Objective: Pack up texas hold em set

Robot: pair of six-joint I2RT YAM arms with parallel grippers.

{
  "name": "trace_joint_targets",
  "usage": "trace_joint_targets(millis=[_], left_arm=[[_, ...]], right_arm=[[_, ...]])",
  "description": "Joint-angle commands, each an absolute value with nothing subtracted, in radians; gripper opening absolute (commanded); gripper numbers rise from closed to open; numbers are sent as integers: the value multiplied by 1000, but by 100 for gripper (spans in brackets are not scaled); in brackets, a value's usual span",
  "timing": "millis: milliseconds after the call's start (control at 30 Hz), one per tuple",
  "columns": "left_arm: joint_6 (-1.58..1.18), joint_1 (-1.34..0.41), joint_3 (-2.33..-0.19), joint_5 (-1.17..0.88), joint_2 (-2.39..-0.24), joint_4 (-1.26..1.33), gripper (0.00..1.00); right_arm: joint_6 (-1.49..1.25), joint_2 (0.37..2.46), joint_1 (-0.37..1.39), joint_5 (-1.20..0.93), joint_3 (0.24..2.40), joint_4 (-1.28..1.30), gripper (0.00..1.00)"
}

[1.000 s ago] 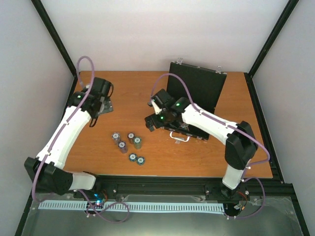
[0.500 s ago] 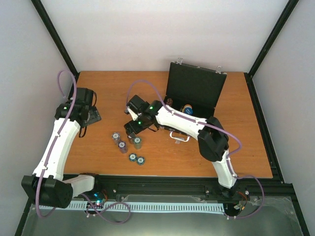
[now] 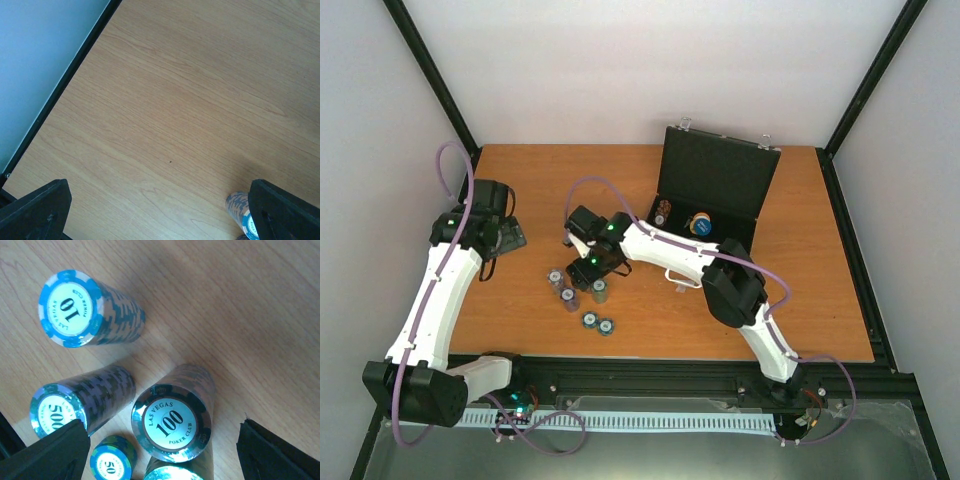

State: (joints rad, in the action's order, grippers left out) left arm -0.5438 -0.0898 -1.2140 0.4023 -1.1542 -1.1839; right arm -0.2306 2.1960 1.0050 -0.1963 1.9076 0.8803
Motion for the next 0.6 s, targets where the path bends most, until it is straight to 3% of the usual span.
trace_joint_targets(millis=[0,367,567], left_arm=[[-522,-86,-1215,397,-1131,-1171,100],[-518,-87,-1207,376,-1109,-1157,100],[-516,-86,-1199,365,-1111,-1146,100]], right_arm=[[-229,2231,1017,-193,1929,905,80],[-200,2271,1019,-145,1955,882,69],[-185,2290,1020,-125,1971,881,58]])
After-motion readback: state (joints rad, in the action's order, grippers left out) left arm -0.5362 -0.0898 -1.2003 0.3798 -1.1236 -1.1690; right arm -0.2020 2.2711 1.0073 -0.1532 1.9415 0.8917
